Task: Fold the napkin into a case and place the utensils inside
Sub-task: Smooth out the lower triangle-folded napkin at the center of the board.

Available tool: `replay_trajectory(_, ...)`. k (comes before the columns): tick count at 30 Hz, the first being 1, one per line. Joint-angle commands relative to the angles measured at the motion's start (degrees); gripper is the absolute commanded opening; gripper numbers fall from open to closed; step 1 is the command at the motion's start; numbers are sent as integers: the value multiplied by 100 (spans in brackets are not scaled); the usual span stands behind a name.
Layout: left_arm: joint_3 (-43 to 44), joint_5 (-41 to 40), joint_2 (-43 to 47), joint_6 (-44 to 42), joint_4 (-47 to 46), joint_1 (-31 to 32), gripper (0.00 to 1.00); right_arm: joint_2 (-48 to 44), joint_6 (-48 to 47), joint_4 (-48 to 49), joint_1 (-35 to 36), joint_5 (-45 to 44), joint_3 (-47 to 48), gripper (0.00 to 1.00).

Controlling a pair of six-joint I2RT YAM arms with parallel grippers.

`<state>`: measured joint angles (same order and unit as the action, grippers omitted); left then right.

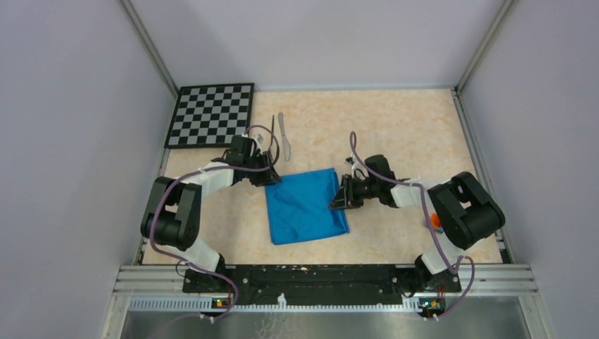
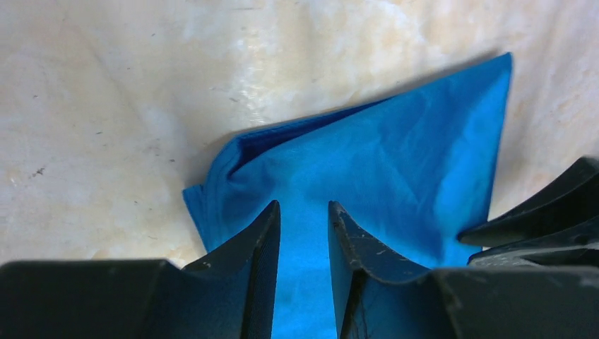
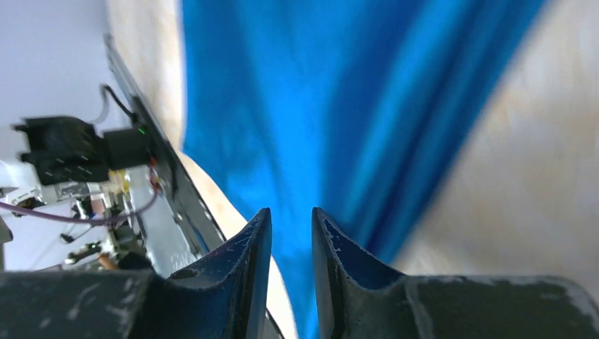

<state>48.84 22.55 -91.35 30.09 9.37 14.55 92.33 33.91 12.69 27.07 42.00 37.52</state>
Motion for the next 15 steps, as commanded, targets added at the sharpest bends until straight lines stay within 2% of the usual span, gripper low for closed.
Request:
replay_trajectory(1, -186, -229, -396, -9, -266, -48, 36, -303, -6, 115, -4, -19, -745, 27)
replay_trajectory(7, -365, -203, -684, 37, -525, -48, 35, -1043, -358, -787, -49, -1318, -1245, 27)
replay_trajectory(15, -422, -100, -603, 50, -553, -33, 34, -2067, -437, -1179, 78, -558, -988, 33)
